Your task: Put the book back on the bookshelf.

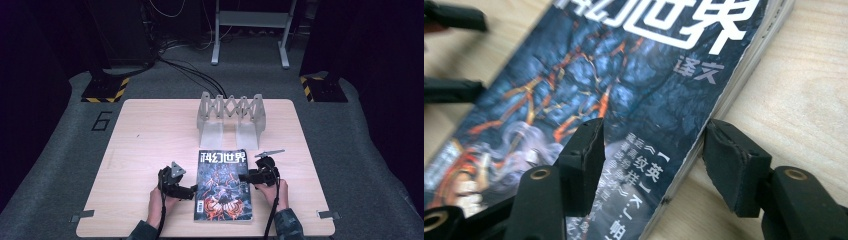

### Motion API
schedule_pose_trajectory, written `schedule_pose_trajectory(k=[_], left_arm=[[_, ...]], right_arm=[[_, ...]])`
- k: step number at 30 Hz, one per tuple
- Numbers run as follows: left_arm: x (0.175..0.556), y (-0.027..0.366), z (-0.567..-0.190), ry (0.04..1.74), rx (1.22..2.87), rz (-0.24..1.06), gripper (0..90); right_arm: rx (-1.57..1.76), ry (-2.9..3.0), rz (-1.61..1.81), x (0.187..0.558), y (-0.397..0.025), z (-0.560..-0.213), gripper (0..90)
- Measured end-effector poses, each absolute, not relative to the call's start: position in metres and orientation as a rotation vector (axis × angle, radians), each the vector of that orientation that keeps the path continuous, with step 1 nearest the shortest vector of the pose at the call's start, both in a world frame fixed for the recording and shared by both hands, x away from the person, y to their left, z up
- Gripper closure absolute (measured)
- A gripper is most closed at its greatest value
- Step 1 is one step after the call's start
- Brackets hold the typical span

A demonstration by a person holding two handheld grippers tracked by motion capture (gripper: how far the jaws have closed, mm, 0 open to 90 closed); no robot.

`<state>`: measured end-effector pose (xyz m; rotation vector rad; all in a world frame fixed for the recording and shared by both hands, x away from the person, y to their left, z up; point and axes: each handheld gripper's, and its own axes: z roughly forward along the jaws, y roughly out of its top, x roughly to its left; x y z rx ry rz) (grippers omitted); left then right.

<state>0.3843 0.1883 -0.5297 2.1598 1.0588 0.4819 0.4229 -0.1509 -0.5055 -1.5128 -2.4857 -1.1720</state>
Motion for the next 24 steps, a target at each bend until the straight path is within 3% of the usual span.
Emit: schedule_pose_trajectory(k=[24], left_arm=[[0.384,0.188,-0.530,1.059,2.158,0.481,1.2]], right_arm=[[-1.459,-2.371,-1.343,0.441,-0.149,-0.502,43.1]])
